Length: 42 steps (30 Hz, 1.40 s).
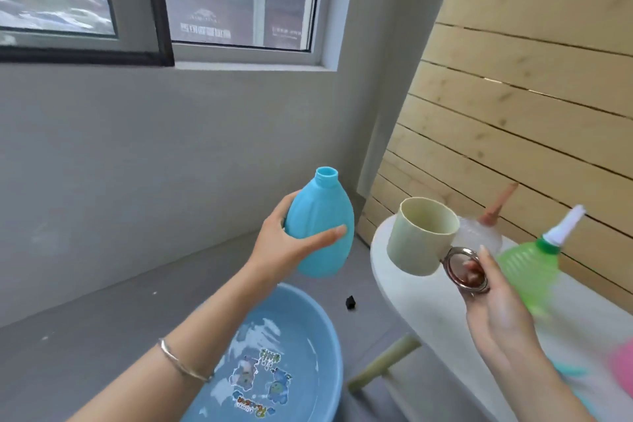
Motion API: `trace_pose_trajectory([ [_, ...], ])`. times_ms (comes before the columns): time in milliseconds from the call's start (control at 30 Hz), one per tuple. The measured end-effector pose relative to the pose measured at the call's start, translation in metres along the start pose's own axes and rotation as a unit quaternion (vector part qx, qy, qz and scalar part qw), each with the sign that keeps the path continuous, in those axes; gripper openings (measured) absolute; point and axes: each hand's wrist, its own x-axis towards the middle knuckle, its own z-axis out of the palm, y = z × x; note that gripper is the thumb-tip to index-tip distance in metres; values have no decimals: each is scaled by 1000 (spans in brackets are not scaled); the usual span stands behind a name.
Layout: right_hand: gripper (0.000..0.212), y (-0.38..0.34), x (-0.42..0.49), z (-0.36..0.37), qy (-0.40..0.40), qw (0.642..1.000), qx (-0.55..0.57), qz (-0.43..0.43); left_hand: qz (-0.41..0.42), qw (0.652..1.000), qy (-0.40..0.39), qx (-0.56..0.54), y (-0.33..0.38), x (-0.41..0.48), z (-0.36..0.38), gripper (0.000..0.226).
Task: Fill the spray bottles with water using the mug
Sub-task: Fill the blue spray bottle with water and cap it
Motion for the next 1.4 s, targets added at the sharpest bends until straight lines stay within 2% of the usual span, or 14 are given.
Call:
trace_pose_trajectory([
  [133,23,-3,0,-31,68,997,-33,-18,-6,999,-37,0,8,-9,44,76],
  [233,24,1,3,-51,105,994,-18,-14,-13,998,-59,9,6,-17,74,67],
  [500,30,27,8,-78,136,990,-26,24,-47,997,-66,9,-10,-31,113,70],
  [700,20,26,7,-84,122,989,-45,67,-26,995,-89,34,-15,-37,127,69],
  [800,17,21,5,-91,81,990,-92,75,-16,993,-108,50,-13,-42,137,66],
  [933,10,-7,-4,-110,31,979,-200,10,-8,991,-123,53,-10,-47,150,69],
  [1000,3,-28,-7,-129,14,954,-297,-48,-6,991,-125,50,-11,-50,155,72],
  [1067,4,-45,-8,-156,12,904,-420,-80,-10,990,-136,46,-12,-55,164,73],
  [1167,22,-52,-12,-189,-21,811,-584,-4,-19,984,-170,45,-16,-65,178,71],
  [1267,30,-49,-21,-200,-81,743,-664,28,-23,979,-194,55,-23,-75,195,73],
  [1333,25,-49,-29,-199,-83,729,-680,14,-27,976,-210,57,-27,-83,208,77],
  [1400,20,-49,-33,-200,-62,738,-671,-6,-32,974,-218,56,-31,-91,221,78],
])
